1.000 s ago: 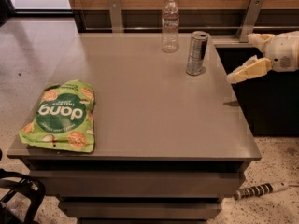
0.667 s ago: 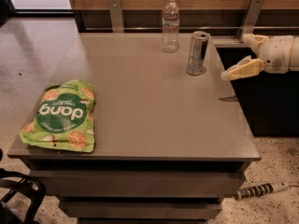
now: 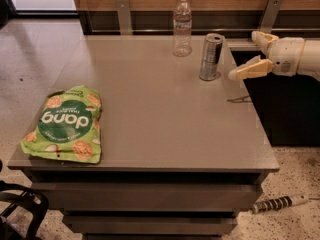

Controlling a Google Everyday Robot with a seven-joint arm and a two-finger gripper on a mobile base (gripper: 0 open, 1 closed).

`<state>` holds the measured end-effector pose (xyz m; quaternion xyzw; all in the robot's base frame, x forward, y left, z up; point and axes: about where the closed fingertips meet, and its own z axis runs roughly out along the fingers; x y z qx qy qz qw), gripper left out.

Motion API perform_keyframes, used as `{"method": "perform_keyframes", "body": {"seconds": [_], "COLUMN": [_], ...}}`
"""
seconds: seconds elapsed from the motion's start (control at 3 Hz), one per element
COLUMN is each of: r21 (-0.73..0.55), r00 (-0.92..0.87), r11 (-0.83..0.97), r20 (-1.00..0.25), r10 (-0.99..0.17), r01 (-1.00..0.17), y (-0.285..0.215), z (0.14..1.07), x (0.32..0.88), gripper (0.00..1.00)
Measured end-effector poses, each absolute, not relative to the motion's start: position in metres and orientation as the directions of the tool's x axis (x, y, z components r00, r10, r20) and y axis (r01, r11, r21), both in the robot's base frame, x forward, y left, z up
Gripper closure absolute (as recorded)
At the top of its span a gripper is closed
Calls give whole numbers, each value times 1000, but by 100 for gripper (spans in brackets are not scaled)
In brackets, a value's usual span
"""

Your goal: Move redbull can near green rice chip bag

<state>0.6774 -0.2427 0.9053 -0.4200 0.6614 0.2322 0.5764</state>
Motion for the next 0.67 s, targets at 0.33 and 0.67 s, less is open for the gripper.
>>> {"method": "perform_keyframes", "body": {"seconds": [0.33,0.67], "r21": [-158,-124], "r00": [25,12], "r11": [520,503], "r20": [-967,-975], "r10": [-253,-220], "r01": [-839,-855], "y": [-227,-214], "z": [902,899], "x": [686,691], "gripper": [0,0]}}
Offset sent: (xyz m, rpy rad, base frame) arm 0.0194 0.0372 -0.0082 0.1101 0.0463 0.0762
